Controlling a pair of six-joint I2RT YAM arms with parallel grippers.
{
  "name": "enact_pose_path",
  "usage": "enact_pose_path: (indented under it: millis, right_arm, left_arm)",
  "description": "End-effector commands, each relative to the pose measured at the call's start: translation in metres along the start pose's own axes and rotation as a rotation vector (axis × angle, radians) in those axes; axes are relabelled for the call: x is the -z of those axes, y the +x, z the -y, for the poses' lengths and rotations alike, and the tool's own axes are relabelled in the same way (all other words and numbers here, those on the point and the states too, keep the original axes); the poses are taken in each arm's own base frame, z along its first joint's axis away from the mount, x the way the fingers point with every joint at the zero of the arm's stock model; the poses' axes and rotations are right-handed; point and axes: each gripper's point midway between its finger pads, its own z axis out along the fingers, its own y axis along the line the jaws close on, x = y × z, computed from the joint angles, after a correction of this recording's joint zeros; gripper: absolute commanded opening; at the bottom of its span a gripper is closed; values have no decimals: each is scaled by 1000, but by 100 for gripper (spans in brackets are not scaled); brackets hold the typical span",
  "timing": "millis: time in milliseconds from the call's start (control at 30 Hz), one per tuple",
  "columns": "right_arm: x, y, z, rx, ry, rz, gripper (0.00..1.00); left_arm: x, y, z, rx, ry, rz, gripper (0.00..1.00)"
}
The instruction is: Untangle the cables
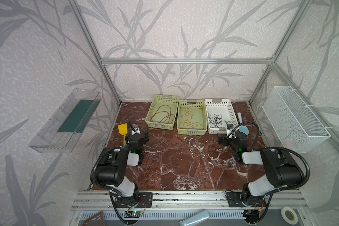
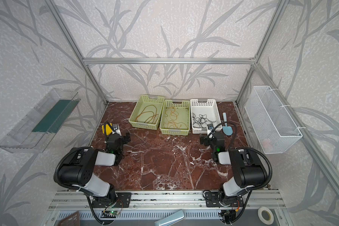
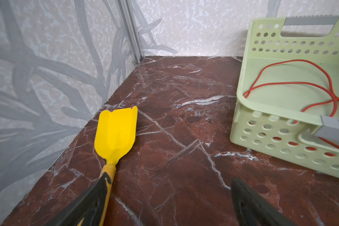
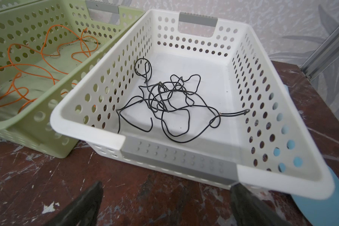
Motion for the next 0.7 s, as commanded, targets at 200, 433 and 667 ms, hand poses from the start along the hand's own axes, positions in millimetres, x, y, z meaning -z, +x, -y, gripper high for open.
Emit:
enact_pose_path:
  millis: [200,433,667]
  right_arm:
    - [0,-17,0,12,-3,44,99]
    - [0,-17,1,9,1,42,99]
    - [3,-18,-13,22,-119,62,99]
  left_arm:
    - [-3,-11,1,29,24,28,99]
    - [-3,-12,2,28,28,27,99]
    - [-4,-11,2,28,32,25,99]
